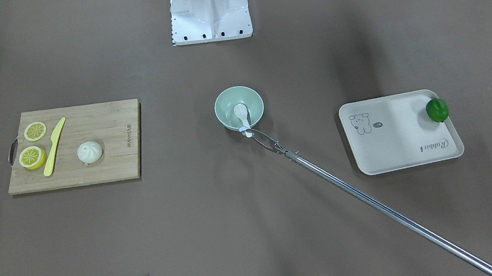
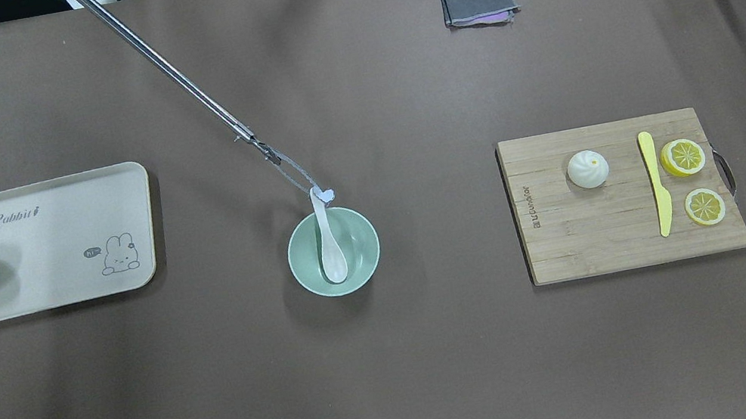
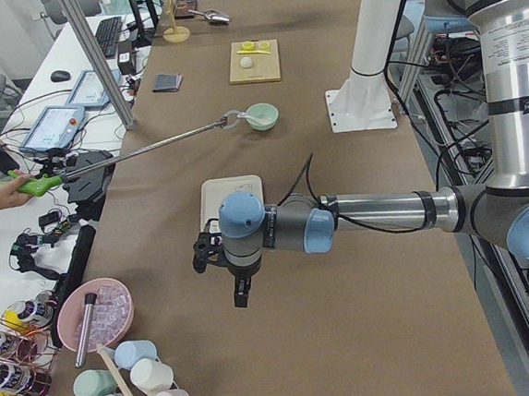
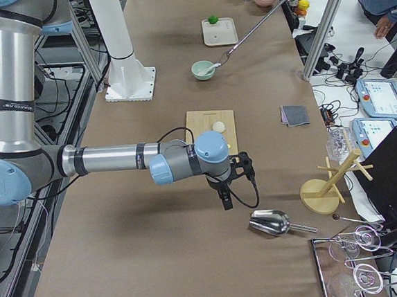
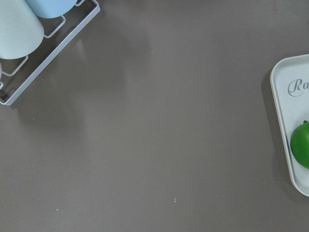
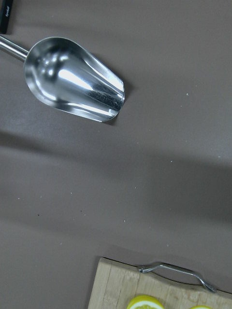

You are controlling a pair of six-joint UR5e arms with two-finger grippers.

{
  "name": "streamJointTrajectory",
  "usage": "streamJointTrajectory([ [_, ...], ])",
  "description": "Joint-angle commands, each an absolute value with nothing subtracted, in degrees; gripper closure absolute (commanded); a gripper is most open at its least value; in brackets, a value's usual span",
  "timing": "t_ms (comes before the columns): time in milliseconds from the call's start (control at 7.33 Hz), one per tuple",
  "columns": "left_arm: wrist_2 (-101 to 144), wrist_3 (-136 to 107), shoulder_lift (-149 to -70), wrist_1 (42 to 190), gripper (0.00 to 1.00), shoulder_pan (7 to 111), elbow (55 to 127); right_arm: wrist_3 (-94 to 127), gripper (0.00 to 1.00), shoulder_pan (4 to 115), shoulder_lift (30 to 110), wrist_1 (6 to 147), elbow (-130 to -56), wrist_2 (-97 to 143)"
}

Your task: Put spoon and bun in bowl

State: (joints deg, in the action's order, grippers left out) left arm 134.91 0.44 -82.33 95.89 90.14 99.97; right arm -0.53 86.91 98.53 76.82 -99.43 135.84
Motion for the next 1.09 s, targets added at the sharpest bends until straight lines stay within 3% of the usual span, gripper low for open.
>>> streamJointTrajectory([
  [0, 134.8, 1.0, -82.0, 95.9, 0.02, 90.1, 101.4, -0.5, 0.0, 86.4, 98.3, 78.0, -99.3, 136.1],
  [955, 135.6, 0.4, -81.7, 96.2, 0.02, 89.7, 100.1, -0.4, 0.0, 86.0, 98.1, 77.2, -99.3, 136.1],
])
